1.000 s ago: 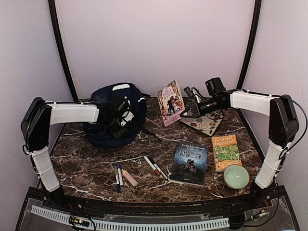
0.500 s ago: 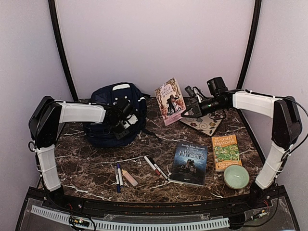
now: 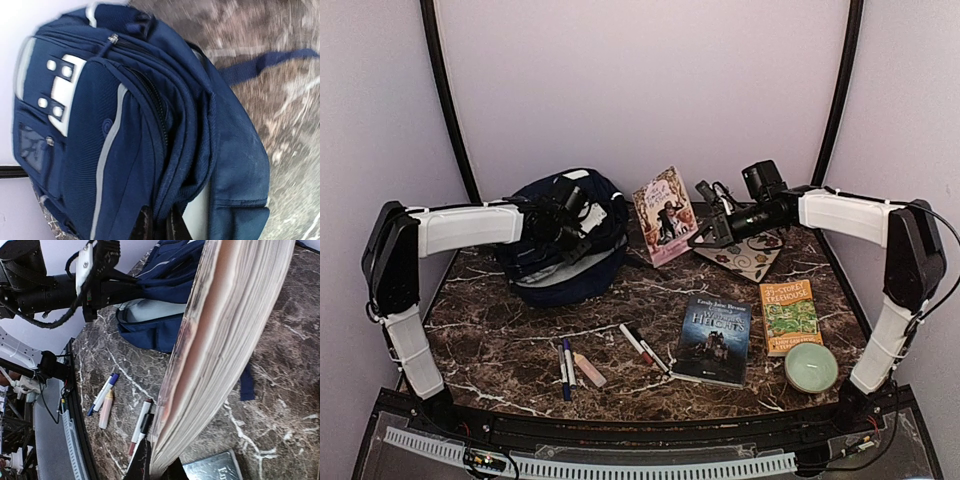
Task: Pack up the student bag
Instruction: Pick up the largest pocket of the bag from the student bag, then place the book in the largest pocket of the bag.
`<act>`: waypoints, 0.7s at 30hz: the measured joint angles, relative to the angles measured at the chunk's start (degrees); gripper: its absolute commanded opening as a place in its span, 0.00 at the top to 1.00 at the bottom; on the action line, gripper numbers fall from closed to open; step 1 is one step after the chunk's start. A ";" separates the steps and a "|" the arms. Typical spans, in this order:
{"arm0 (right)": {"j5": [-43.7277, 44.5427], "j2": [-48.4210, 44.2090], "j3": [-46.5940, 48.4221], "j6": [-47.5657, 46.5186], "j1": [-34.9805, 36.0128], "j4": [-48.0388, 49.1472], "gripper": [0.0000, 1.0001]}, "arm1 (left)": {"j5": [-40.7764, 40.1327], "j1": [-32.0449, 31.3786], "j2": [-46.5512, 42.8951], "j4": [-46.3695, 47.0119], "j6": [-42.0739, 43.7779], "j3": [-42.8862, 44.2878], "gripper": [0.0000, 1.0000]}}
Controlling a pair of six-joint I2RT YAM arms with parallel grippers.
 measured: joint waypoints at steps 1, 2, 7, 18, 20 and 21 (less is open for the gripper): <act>-0.63 0.02 0.28 0.70 0.57 -0.11 1.00 | 0.13 0.00 -1.07 0.74 -0.52 0.02 1.00; -1.31 0.09 0.57 1.22 1.11 -0.24 1.00 | 0.26 0.00 -1.95 1.33 -1.16 0.02 1.00; -5.33 0.09 0.66 5.01 5.05 0.52 1.00 | 1.07 0.00 -4.66 4.42 -4.52 0.85 1.00; -9.90 2.49 -2.82 13.97 12.07 6.29 1.00 | 1.11 0.09 -4.66 4.11 -5.60 5.95 1.00; -10.69 4.70 -2.75 15.76 12.35 7.63 1.00 | 1.09 0.11 -4.66 4.02 -5.53 7.15 1.00; -10.99 5.81 -2.60 16.31 12.39 7.91 1.00 | 1.14 0.11 -4.66 4.04 -5.51 7.67 1.00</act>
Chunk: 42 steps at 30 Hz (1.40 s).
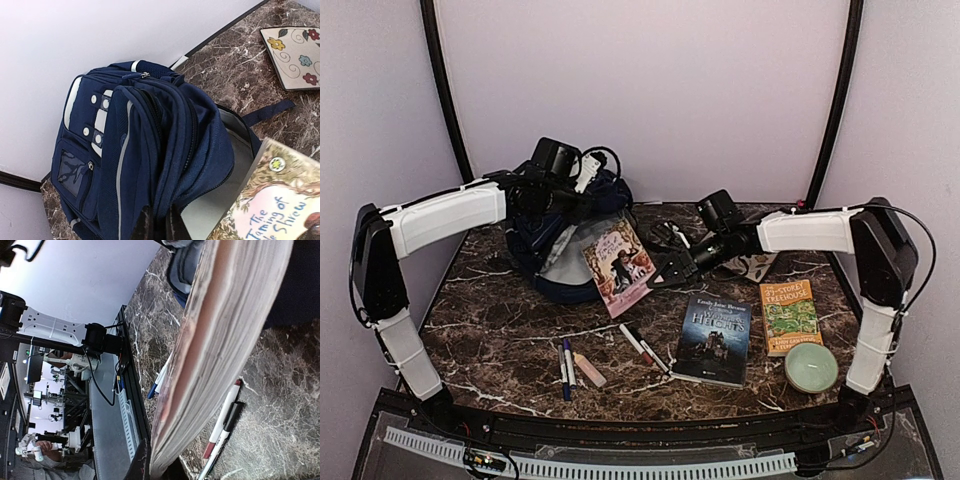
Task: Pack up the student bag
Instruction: Place the book in the largest pocket of the bag.
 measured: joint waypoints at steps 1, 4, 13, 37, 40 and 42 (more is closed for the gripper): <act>-0.35 1.38 0.42 0.74 0.09 0.02 1.00 | 0.07 0.00 0.00 -0.07 -0.02 0.42 1.00; -1.07 5.68 2.60 2.73 0.57 0.09 1.00 | 0.35 -0.02 -0.15 -0.07 -0.09 0.81 1.00; -2.32 15.80 15.69 9.53 1.14 3.91 1.00 | 2.27 0.26 -2.64 -1.77 -0.61 0.39 1.00; 7.28 43.43 49.31 14.64 1.16 3.89 1.00 | 6.51 0.26 -12.17 -2.10 -1.75 -8.31 1.00; 7.21 44.59 49.83 14.88 1.18 4.81 1.00 | 6.80 0.17 -12.17 -1.70 -1.79 -9.14 1.00; 7.17 45.66 50.69 15.37 1.33 5.51 1.00 | 6.84 -0.09 -12.20 -1.18 -1.81 -9.97 1.00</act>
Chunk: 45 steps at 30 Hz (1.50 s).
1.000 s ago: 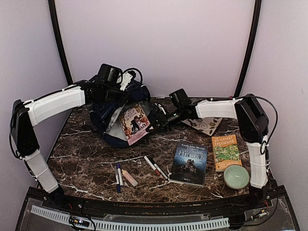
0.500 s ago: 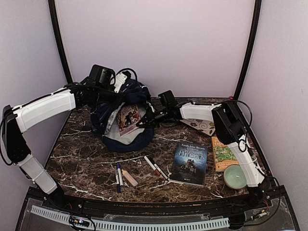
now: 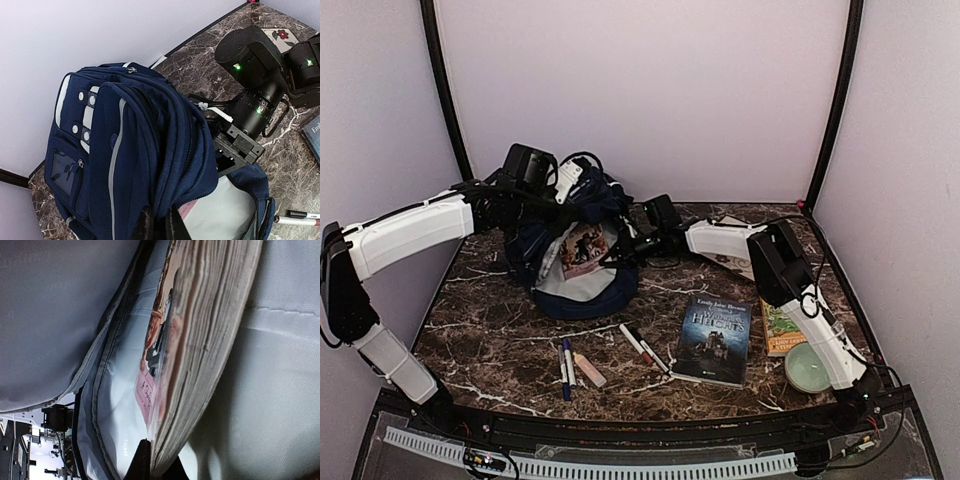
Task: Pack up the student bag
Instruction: Place the book in the largest pocket of the bag, then place the largest pocket of the bag in the student bag.
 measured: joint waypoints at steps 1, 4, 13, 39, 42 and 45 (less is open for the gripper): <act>0.22 0.55 0.50 0.20 0.04 0.20 0.96 | 0.00 -0.11 0.00 0.22 -0.02 -0.31 1.00; 2.19 1.51 1.88 0.68 0.26 0.33 0.78 | -0.17 -0.39 0.00 1.07 -0.02 -1.25 1.00; 7.78 1.75 2.89 0.63 1.01 -0.37 0.64 | -1.14 -0.44 -0.28 3.61 0.02 -3.58 1.00; 13.90 -38.29 -36.74 -18.36 -1.20 -8.55 0.42 | 2.84 -0.33 4.07 10.73 -1.84 -9.51 1.00; 15.32 -44.87 -42.34 -25.75 -3.39 -12.22 0.42 | 6.10 -0.37 6.67 11.04 -3.41 -9.75 1.00; 18.23 -51.65 -47.95 -33.94 -5.55 -15.30 0.42 | 8.20 -0.42 7.39 12.72 -4.90 -11.91 1.00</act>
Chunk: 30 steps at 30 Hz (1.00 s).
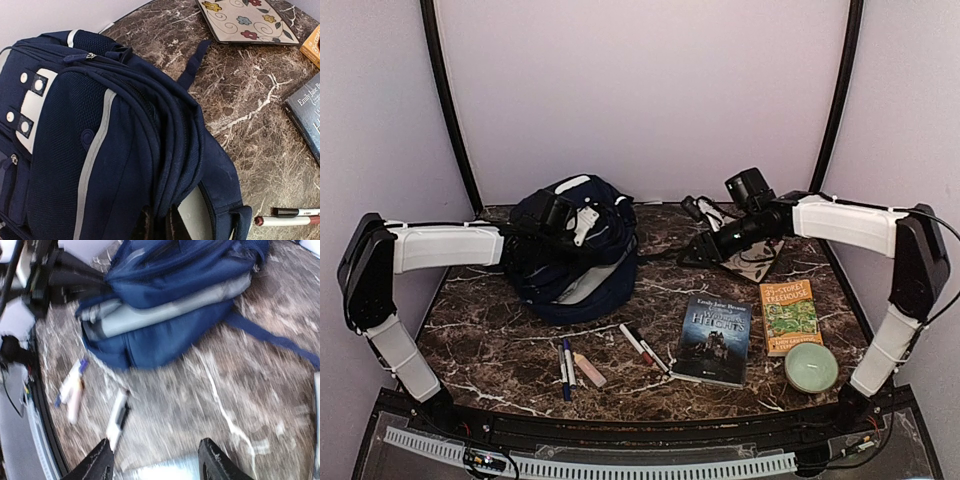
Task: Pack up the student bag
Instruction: Place the largest pocket of the bag in the student bag.
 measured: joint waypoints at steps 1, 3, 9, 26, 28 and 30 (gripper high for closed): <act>0.59 -1.99 -1.81 -1.64 -0.48 -1.05 0.41 | 0.46 0.00 0.00 0.42 -0.39 -0.68 1.00; 1.73 -6.47 -6.21 -5.44 -1.53 -4.00 0.42 | 1.20 0.00 0.00 1.09 -1.20 -1.75 1.00; 5.49 -12.83 -12.44 -17.44 -2.69 -14.19 0.43 | 1.53 -0.02 0.00 2.40 -2.58 -2.89 1.00; 21.62 -18.16 -24.65 -35.04 -8.57 -23.58 0.42 | 1.18 0.00 -0.79 2.36 -3.93 -3.06 0.95; 21.90 -18.18 -23.69 -35.08 -13.27 -23.71 0.42 | 1.36 0.00 -0.79 2.34 -4.11 -3.06 0.93; 22.10 -18.32 -23.12 -35.19 -17.27 -23.65 0.43 | 1.57 0.00 -0.79 2.32 -4.26 -3.06 0.93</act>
